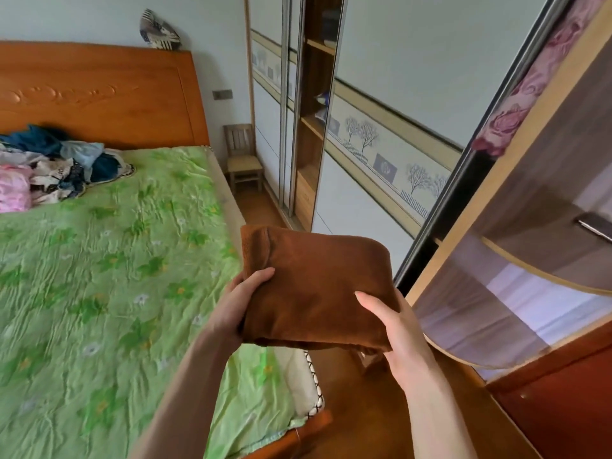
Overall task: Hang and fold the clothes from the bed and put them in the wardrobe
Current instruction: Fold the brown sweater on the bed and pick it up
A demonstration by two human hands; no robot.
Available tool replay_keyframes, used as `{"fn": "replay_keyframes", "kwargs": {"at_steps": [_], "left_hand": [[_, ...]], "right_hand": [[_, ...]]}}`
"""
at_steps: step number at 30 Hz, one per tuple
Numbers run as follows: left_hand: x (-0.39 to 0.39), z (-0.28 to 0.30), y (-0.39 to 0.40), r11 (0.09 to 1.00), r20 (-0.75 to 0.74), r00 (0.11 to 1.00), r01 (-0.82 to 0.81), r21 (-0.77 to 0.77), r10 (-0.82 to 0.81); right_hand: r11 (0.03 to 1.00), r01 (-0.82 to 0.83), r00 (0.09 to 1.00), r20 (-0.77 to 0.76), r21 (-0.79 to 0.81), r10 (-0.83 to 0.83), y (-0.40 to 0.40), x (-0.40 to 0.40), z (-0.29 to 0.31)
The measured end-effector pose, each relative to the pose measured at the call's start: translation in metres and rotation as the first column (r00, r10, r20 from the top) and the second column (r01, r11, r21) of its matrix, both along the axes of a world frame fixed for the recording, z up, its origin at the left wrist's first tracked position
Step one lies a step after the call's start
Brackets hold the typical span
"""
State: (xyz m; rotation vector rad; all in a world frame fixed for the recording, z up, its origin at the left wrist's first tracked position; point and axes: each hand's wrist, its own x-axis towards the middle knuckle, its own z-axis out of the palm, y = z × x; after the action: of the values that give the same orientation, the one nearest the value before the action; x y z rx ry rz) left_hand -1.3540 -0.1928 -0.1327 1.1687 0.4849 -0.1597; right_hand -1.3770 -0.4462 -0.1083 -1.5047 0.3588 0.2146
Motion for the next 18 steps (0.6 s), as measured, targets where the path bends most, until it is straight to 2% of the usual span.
{"fn": "replay_keyframes", "kwargs": {"at_steps": [7, 12, 18], "left_hand": [[0.055, -0.007, -0.039, 0.99, 0.002, 0.991, -0.136, 0.046, 0.136], [0.097, -0.011, -0.079, 0.976, 0.004, 0.977, -0.215, 0.037, 0.215], [0.137, -0.007, -0.116, 0.946, 0.007, 0.946, -0.323, 0.039, 0.323]], "right_hand": [[0.988, -0.149, 0.988, -0.039, 0.044, 0.15, -0.041, 0.09, -0.016], [0.965, -0.261, 0.965, -0.031, 0.005, 0.261, -0.08, 0.16, -0.019], [0.947, -0.319, 0.946, -0.04, 0.042, 0.321, -0.112, 0.226, -0.019]]}}
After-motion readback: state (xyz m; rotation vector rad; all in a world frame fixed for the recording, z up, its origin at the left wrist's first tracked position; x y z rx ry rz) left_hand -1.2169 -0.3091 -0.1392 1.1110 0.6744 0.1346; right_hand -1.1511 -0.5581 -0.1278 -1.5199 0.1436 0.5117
